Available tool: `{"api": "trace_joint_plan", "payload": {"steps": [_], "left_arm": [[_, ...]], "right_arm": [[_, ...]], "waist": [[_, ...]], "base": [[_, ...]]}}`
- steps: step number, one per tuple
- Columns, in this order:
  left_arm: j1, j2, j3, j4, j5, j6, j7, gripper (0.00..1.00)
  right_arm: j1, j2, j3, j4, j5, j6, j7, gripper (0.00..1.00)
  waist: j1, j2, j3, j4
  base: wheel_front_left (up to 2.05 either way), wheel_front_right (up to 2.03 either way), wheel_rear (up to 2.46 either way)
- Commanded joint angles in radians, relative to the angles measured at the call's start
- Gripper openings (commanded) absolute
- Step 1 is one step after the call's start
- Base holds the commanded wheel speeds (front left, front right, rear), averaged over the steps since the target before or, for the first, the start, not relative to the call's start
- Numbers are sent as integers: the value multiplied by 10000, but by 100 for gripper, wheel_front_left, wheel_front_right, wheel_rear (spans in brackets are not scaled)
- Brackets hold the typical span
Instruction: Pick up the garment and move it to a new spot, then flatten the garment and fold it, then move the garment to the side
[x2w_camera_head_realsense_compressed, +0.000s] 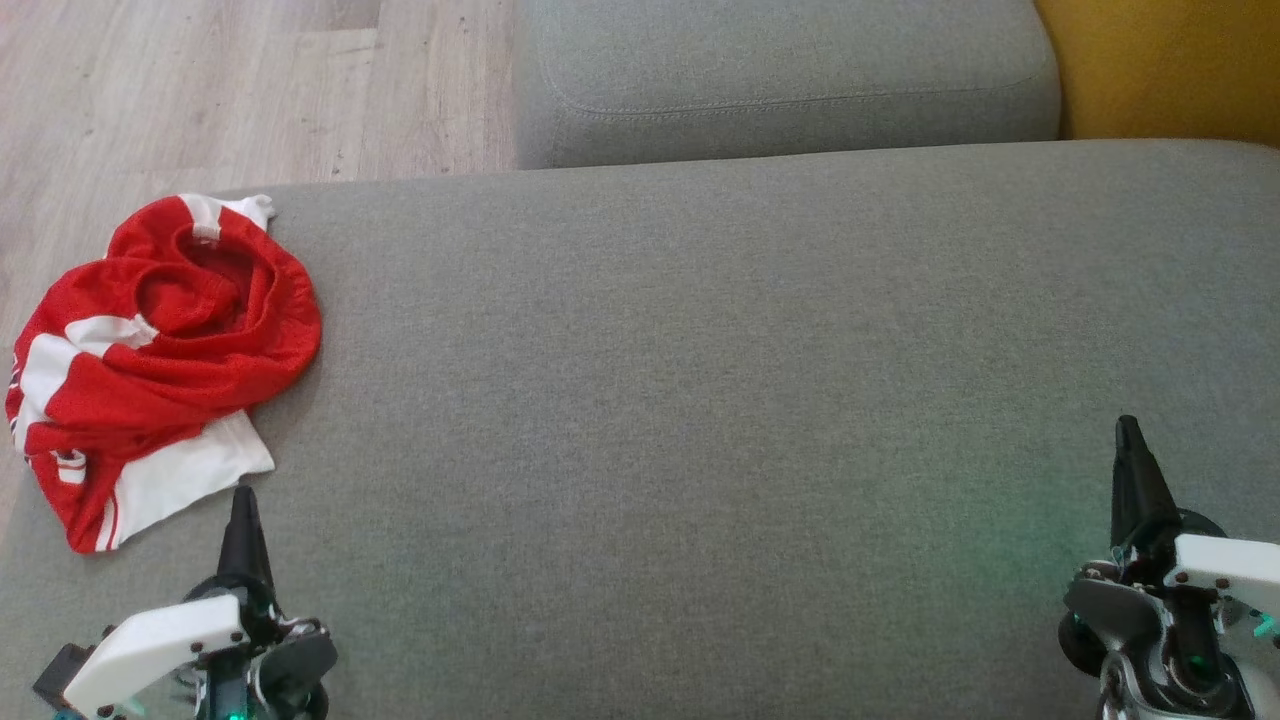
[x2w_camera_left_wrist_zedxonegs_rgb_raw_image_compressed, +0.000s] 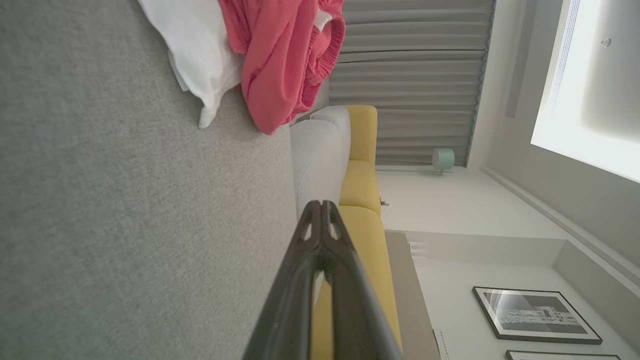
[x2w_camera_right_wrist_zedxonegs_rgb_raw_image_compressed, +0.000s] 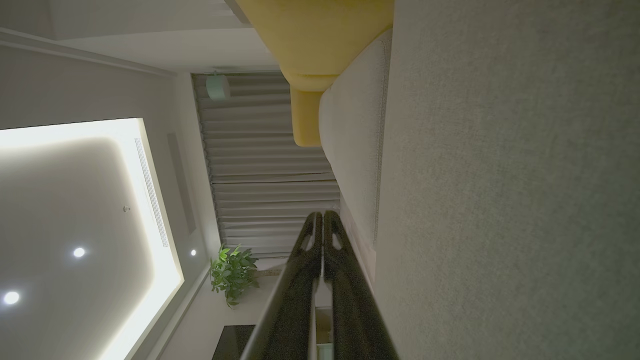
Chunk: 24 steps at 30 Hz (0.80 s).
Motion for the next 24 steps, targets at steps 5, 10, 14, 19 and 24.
{"api": "trace_joint_plan", "payload": {"steps": [5, 10, 14, 19, 24], "left_arm": [[-504, 47, 347, -283, 88, -65, 32, 0], [183, -13, -68, 411, 0, 11, -9, 100], [298, -21, -175, 552, 54, 9, -99, 100], [308, -18, -238, 455, 458, 50, -248, 100], [322, -16, -376, 226, 1232, 167, -367, 100]], "right_arm": [[-443, -72, 211, -319, 74, 69, 56, 0], [205, 19, 32, 406, 1, -11, -6, 100], [348, 26, 144, 520, 14, -9, -83, 100], [377, 14, 332, 478, -163, -6, -244, 100], [387, 14, 328, 457, -617, -4, -364, 100]], "waist": [[0, 0, 0, 0], [0, 0, 0, 0], [0, 0, -38, 4], [0, 0, -98, 9], [0, 0, -134, 11]], "base": [[0, 0, 0], [0, 0, 0], [0, 0, 0], [0, 0, 0], [0, 0, 0]]}}
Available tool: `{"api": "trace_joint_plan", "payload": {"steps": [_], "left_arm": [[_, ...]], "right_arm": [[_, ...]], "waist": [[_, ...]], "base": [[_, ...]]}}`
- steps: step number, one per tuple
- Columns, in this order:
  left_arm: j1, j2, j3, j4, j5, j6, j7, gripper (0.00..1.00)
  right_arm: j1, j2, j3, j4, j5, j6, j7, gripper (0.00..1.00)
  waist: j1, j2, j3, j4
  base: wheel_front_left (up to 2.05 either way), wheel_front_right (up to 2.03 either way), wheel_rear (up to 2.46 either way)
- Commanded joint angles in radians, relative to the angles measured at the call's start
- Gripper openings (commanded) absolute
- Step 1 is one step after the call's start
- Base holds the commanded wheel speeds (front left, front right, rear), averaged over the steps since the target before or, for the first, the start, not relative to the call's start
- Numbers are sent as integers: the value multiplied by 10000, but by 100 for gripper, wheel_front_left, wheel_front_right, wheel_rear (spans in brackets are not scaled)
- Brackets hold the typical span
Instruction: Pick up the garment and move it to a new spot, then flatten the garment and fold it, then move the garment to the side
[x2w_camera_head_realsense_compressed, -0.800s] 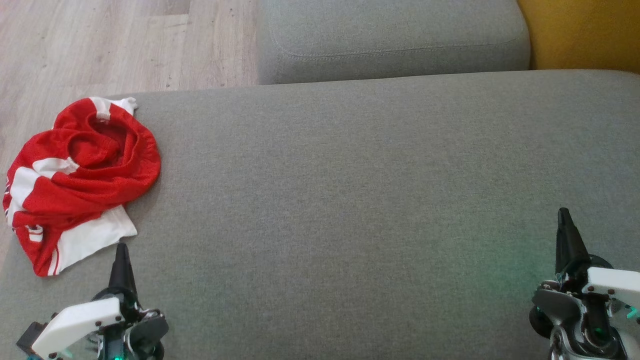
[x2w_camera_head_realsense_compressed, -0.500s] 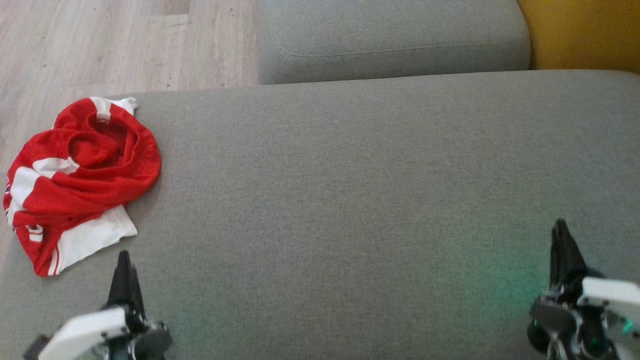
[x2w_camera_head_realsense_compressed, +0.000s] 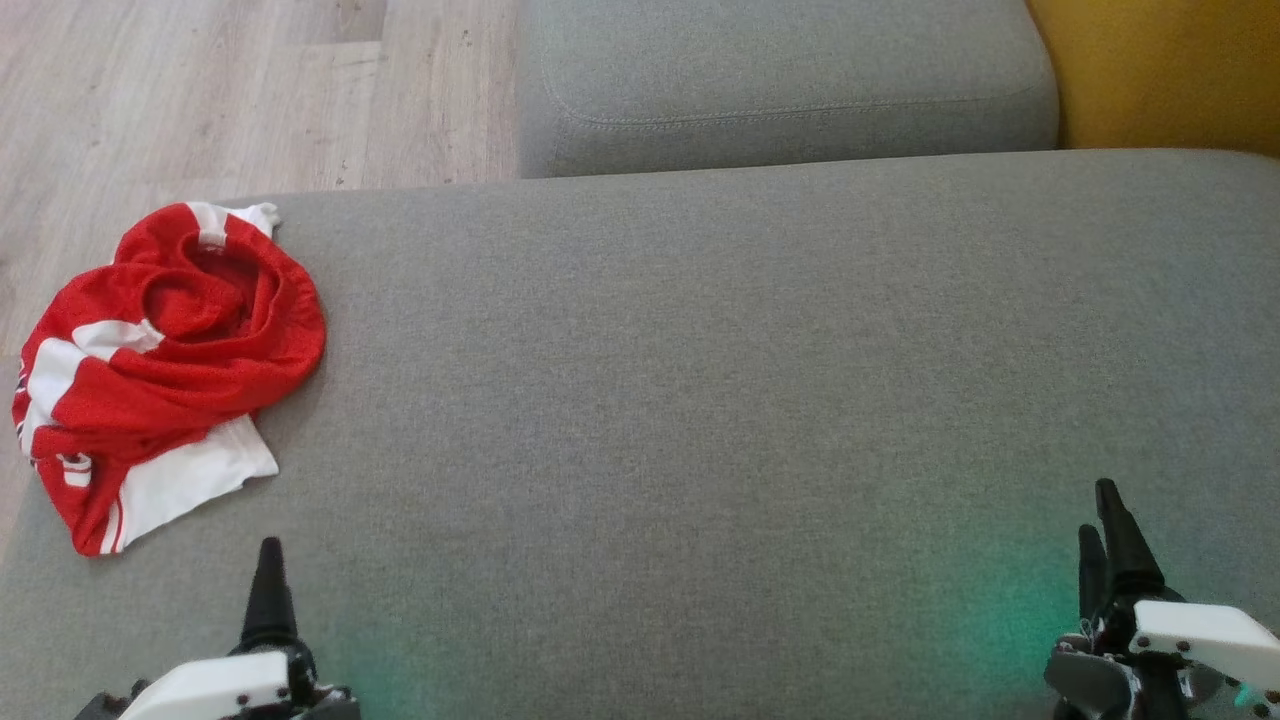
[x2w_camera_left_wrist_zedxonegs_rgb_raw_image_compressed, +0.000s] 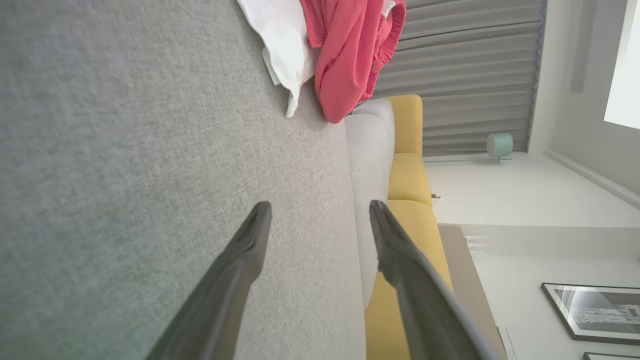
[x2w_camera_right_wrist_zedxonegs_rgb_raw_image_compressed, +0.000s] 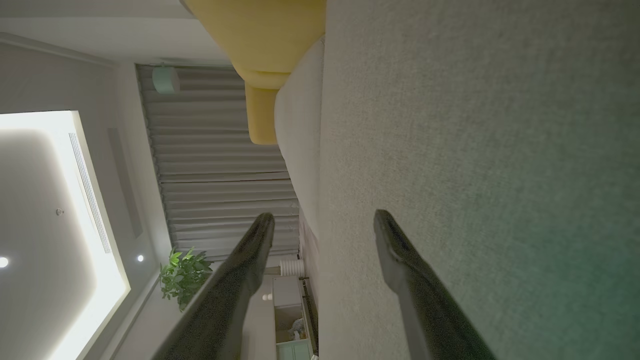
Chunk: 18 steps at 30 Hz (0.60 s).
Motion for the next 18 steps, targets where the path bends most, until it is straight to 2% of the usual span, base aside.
{"api": "trace_joint_plan", "payload": {"steps": [1, 9, 18], "left_arm": [[-401, 57, -36, -390, 238, 38, -70, 100], [-347, 62, -401, -610, 1318, 397, -308, 100], [-301, 67, -596, -753, 2375, 530, -574, 100]], "right_arm": [[-356, -37, 16, -377, -206, 9, -98, 100], [-291, -41, 179, -615, -1646, 14, -334, 100], [-119, -48, 433, -882, -3304, 20, -599, 100]], "waist": [[0, 0, -5, 2], [0, 0, -87, 21], [0, 0, -204, 51]], "base": [[0, 0, 0], [0, 0, 0], [0, 0, 0]]}}
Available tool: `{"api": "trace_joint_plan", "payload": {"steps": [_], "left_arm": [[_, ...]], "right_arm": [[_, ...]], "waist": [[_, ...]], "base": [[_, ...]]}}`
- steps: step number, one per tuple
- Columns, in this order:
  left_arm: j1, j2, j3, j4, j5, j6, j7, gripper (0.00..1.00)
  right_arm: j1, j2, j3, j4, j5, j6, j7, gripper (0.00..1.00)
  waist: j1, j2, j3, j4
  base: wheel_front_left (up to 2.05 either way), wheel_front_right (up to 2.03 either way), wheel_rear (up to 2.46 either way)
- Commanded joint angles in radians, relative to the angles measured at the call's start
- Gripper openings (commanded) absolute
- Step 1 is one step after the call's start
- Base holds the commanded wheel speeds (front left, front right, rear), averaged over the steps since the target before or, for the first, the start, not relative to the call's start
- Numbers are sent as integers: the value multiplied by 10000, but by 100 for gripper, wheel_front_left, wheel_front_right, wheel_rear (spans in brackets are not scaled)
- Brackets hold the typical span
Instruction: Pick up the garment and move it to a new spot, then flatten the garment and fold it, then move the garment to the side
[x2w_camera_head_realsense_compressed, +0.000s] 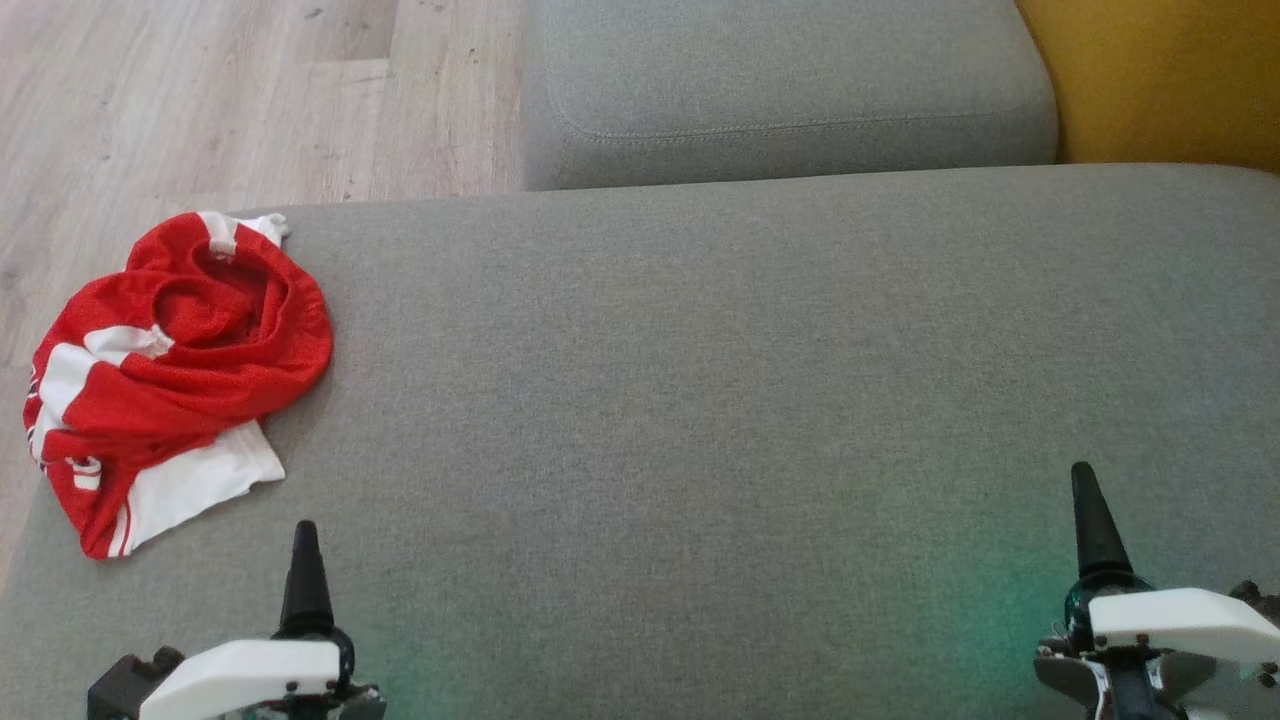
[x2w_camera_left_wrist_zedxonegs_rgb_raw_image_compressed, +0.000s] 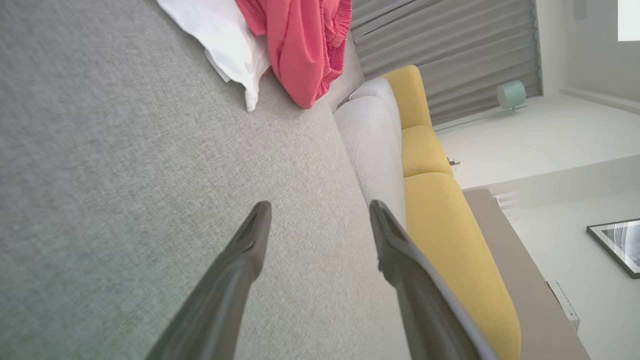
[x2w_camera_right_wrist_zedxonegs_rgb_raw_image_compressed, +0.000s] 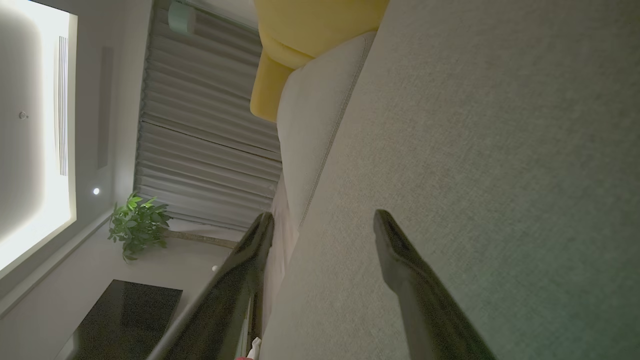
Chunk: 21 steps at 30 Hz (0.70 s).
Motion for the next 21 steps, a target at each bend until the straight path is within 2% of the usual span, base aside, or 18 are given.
{"api": "trace_joint_plan", "payload": {"steps": [1, 21], "left_arm": [[-303, 69, -4, -358, 411, 95, -146, 100], [-196, 81, -607, -460, 3121, 766, -770, 100]], "right_arm": [[-163, -48, 97, -430, -419, 20, -143, 100], [42, -65, 295, -717, -3090, 34, -763, 100]], "waist": [[0, -1, -25, 2], [0, -1, -241, 65]], "base": [[0, 0, 0], [0, 0, 0]]}}
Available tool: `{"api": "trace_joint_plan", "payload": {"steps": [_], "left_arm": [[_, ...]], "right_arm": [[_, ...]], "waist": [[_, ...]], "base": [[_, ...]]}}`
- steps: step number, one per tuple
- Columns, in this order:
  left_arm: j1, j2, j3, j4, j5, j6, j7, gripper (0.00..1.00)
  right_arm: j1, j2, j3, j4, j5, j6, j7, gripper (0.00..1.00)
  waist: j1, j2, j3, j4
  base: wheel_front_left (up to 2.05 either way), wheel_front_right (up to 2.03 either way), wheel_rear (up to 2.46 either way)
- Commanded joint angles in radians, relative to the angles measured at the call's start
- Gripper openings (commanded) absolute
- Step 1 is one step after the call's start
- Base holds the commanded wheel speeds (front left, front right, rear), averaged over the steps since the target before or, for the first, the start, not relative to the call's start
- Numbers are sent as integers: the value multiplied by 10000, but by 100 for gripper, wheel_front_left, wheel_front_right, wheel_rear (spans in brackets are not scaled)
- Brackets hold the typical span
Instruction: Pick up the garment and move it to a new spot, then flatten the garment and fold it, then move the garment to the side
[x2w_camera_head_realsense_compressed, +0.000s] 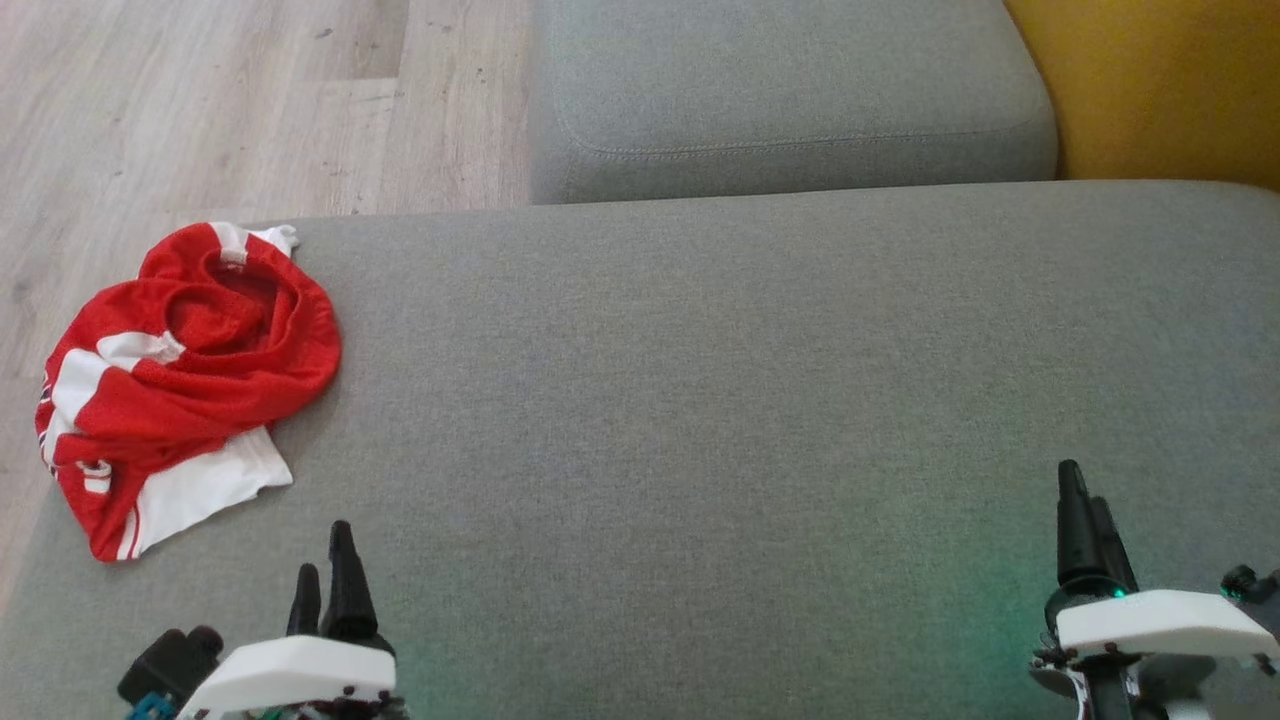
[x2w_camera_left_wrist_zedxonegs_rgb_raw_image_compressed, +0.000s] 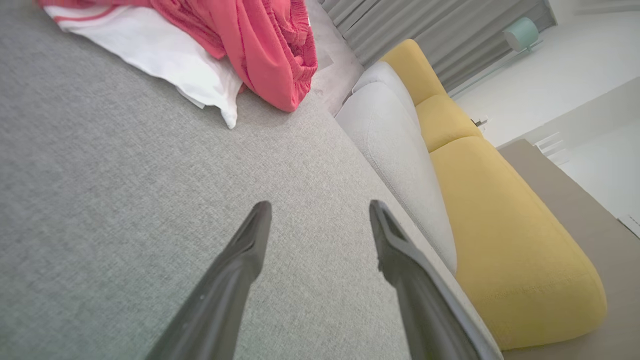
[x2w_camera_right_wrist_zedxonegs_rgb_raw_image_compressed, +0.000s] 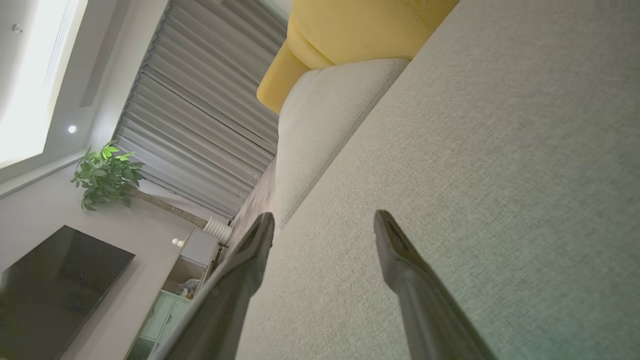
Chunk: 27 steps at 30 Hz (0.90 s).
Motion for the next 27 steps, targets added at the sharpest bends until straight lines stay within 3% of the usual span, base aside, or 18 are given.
{"api": "trace_joint_plan", "payload": {"steps": [1, 27], "left_arm": [[-288, 75, 66, -385, 264, 59, -152, 100], [-52, 90, -742, -611, 3679, 887, -954, 100]], "right_arm": [[-162, -65, 115, -417, -266, 34, -111, 100], [192, -87, 483, -664, -3609, 51, -907, 100]], "waist": [[-1, 0, -7, 4], [-1, 0, -426, 103]], "base": [[0, 0, 0], [0, 0, 0]]}}
